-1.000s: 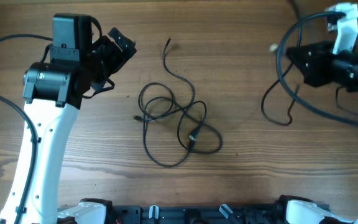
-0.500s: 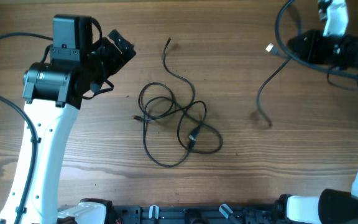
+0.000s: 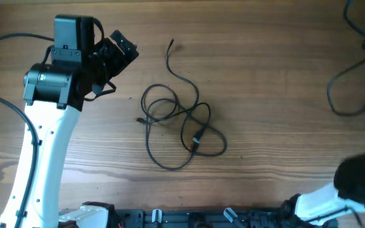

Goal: Untangle cables

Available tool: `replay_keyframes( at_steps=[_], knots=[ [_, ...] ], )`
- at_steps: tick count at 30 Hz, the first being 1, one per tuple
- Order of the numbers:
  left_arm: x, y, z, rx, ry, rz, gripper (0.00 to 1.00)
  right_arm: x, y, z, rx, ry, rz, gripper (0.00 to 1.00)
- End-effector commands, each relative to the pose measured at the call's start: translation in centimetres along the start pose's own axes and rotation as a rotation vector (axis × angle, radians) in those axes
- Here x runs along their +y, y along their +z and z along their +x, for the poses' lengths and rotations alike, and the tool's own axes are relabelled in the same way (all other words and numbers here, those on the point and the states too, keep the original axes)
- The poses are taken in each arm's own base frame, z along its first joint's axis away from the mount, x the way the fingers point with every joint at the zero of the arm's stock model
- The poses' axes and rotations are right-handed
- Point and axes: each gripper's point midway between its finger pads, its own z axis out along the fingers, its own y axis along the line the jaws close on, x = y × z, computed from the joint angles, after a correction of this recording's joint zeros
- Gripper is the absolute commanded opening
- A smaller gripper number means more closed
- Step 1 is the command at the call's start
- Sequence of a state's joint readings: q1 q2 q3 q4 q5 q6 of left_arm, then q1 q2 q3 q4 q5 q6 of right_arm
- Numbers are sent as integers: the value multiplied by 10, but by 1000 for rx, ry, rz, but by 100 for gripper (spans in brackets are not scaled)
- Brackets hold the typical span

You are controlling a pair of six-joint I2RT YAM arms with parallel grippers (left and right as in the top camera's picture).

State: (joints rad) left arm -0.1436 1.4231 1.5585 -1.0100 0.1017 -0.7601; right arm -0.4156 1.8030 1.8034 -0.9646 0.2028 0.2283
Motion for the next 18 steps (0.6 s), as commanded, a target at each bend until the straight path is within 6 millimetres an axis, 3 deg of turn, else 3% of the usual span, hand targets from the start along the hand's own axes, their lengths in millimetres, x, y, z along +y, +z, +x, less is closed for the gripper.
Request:
replay_keyframes(
  at_steps=[1, 4, 6, 8, 9, 10, 13, 15, 18],
  knots=[
    [1, -2, -5, -19, 18, -4, 100, -18, 66, 18, 82, 69, 166, 4],
    [1, -2, -5, -19, 18, -4, 100, -9, 112, 31, 120, 100, 166, 5],
    [1, -2, -5, -19, 18, -4, 100, 14, 140, 39, 150, 93, 59, 67],
    [1, -2, -5, -20, 18, -3, 100, 34, 145, 42, 173, 96, -49, 99],
    [1, -2, -5, -20, 18, -4, 100, 39, 140, 40, 175, 99, -82, 100],
    [1, -2, -5, -20, 18, -4, 100, 44, 134, 38, 179, 100, -113, 100],
    [1, -2, -4, -18, 29, -4, 100, 72, 84, 28, 181, 46, -328, 100],
    [-3, 0, 2, -1, 118, 0, 99, 97, 31, 29, 198, -2, -530, 100],
    [-8, 7, 23, 59, 221, -11, 98, 117, -27, 35, 194, -94, -711, 100]
  ],
)
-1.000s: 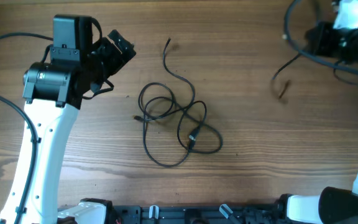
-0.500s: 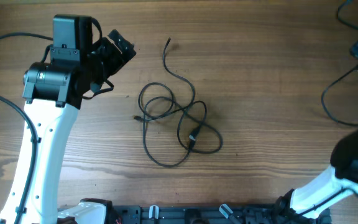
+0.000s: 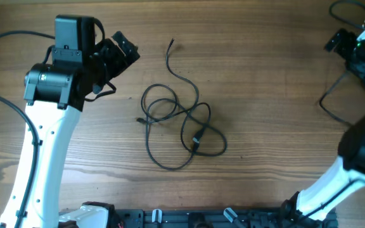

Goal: Untangle cables

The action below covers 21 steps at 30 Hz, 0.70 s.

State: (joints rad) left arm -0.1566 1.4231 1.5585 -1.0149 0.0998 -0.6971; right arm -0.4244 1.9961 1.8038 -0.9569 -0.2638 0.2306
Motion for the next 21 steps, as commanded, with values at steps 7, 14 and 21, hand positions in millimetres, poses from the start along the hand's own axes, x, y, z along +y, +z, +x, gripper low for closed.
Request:
replay_keyframes(
  at_steps=[7, 14, 21],
  knots=[
    [-34, 49, 107, 346, 480, 52, 94, 99, -82, 41, 24, -257, -322, 100],
    [-22, 97, 197, 653, 665, 44, 84, 108, -79, 49, 45, -274, -329, 99],
    [2, 142, 229, 732, 712, -78, 69, 108, -79, 50, 48, -273, -329, 100]
  ],
)
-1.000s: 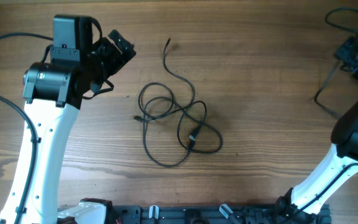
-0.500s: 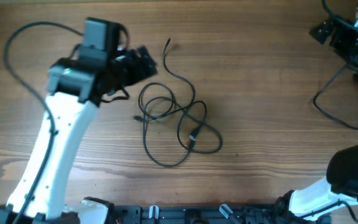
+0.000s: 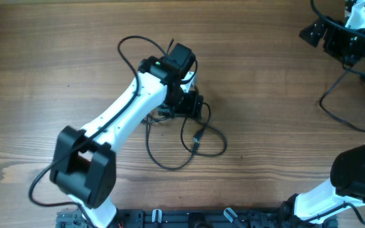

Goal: Untangle cables

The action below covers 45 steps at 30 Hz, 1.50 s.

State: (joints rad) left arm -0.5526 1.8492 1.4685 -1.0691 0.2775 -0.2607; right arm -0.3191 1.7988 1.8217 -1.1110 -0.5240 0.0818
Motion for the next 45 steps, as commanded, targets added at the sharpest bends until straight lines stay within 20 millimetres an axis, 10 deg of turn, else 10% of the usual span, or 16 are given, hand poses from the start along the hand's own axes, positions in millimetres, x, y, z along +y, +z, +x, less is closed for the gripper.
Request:
replay_keyframes(
  at_steps=[1, 5, 10, 17, 26, 35, 45],
  knots=[
    [6, 21, 0, 27, 25, -46, 63, 4, 6, 3, 18, -11, -26, 100],
    [6, 23, -6, 9, 25, -44, 10, 4, 6, 3, 18, -12, -26, 100],
    [-5, -13, -26, -88, 5, -20, 4, 4, 6, 4, 22, -9, -29, 100],
    [-67, -227, -64, -576, -16, 265, 4, 31, 3, 15, 64, -44, -181, 99],
    [-49, -431, -29, -1086, -247, 531, 4, 94, 9, 37, 122, -227, -391, 94],
    [-24, -486, -21, -1242, -403, 661, 4, 214, -32, 76, 21, -674, -971, 95],
    [-22, -487, -21, -1231, -427, 683, 4, 331, 4, 136, 28, -996, -1005, 94]
  ],
)
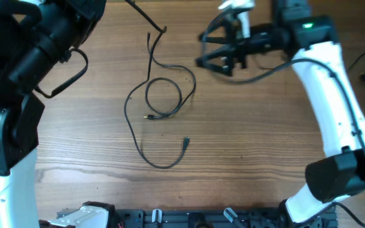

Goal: Untangle cables

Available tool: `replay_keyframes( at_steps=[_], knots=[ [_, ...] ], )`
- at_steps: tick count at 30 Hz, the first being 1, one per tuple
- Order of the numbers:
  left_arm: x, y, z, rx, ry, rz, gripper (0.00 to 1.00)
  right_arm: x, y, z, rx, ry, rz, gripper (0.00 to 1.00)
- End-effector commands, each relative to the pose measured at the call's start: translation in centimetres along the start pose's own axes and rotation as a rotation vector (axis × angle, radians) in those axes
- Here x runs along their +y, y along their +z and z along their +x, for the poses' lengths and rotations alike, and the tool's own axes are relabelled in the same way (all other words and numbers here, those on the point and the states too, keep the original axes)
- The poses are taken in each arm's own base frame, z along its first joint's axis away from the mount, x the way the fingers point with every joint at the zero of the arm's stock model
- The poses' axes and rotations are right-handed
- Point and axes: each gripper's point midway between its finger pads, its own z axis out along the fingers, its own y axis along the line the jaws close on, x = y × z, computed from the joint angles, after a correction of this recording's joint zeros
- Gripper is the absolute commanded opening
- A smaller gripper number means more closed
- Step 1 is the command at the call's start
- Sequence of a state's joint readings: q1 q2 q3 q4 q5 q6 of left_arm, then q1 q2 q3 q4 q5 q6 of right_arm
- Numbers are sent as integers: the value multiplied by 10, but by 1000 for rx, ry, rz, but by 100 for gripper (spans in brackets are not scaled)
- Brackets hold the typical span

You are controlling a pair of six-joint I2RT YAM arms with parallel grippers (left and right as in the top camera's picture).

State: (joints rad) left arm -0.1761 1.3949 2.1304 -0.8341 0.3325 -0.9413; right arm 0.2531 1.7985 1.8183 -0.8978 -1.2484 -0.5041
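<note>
Thin black cables [165,81] lie loosely spread on the wooden table [258,139], left of middle. One strand forms a loop with a plug end [146,116] inside it. A long arc [135,142] ends in a free plug [185,141]. Another strand [146,15] rises from the table to the top edge of the overhead view. My left arm [49,38] looms dark at the upper left, its fingers cut off by the frame. My right gripper [199,50] hovers right of the cables' top end, fingers apart, nothing between them.
More black cable lies at the table's right edge. The right arm's white links [334,101] span the right side, with its own wiring [258,71] hanging below the wrist. The left arm's white link [8,183] fills the lower left. Arm bases [170,218] line the front edge.
My left gripper was down on the tangle; now that arm is raised at the upper left and the cables lie spread apart. My right gripper moved from the far right corner to near the cables' top.
At first the tangle lay in the middle with my left gripper parked at the upper left and the right arm off to the right. The left gripper then sat on the tangle. Now the knot has opened into a loop and an arc, with one strand lifted.
</note>
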Motion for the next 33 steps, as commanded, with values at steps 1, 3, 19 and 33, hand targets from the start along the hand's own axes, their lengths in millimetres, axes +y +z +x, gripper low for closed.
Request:
replay_keyframes(
  at_steps=[1, 3, 19, 33],
  knots=[
    [-8, -7, 0, 4, -6, 28, 4, -17, 29, -13, 32, 50, 141, 95],
    [-8, -7, 0, 6, -6, 30, 4, -30, 40, -26, 9, 28, 237, 94],
    [16, -7, 4, 3, -13, -75, 4, -67, 83, -4, -14, 210, 208, 4],
    [207, -22, 26, 52, 25, -952, 95, -71, -39, 32, 101, 537, 675, 4]
  ],
)
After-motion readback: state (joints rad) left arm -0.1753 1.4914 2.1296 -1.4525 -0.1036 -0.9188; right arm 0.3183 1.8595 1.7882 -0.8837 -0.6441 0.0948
